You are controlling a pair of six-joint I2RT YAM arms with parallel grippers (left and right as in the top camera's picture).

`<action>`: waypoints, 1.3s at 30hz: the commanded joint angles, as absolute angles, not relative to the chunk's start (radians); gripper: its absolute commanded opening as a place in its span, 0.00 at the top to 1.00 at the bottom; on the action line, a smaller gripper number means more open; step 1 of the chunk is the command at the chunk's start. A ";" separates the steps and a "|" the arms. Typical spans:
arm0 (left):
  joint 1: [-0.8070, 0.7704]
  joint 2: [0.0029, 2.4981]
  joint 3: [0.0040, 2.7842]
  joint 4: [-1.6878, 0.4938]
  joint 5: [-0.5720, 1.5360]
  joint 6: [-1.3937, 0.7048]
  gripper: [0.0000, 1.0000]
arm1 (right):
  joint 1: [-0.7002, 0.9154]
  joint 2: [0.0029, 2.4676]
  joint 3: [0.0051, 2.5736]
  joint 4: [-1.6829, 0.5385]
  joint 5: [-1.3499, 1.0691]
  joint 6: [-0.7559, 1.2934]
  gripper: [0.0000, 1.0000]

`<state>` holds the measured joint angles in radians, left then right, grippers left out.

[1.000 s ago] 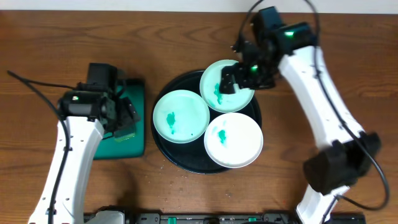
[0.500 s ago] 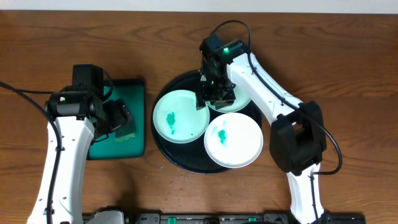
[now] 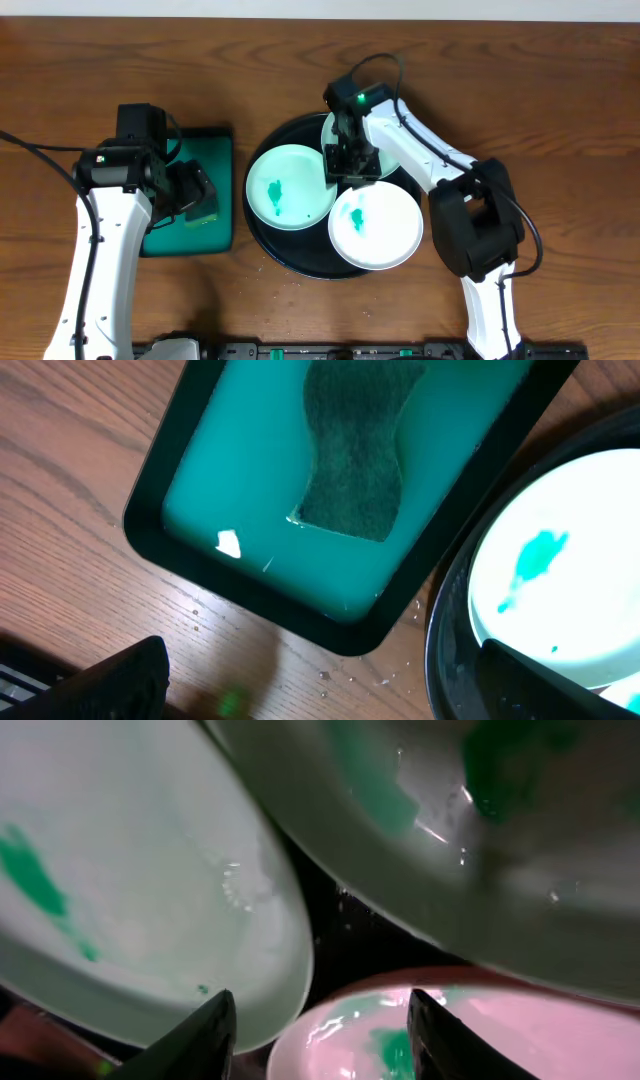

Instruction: Clean dirty plates on tray and stack at the side

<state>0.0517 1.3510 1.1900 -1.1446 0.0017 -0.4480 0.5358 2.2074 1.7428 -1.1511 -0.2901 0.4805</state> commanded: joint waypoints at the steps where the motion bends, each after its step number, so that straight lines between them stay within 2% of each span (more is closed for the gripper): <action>1: 0.057 1.345 1.201 -1.147 0.005 -0.442 0.02 | 0.552 2.212 1.700 -1.113 -0.318 0.428 0.48; 11: 0.057 1.345 1.201 -1.147 0.005 -0.442 0.02 | 0.565 2.210 1.698 -1.066 -0.379 0.353 0.50; 19: 0.057 1.345 1.201 -1.148 0.007 -0.443 0.02 | 0.564 2.194 1.702 -1.130 -0.378 0.354 0.50; 29: 0.057 1.345 1.201 -1.147 0.009 -0.443 0.02 | 0.564 2.039 1.702 -1.069 -0.336 0.230 0.47; 39: 0.057 1.345 1.201 -1.147 0.009 -0.443 0.02 | 0.569 2.122 1.700 -1.041 -0.311 0.230 0.51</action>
<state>0.0517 1.3510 1.1900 -1.1446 0.0021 -0.4480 0.5560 2.0720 1.7004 -1.0451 -0.3229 0.2481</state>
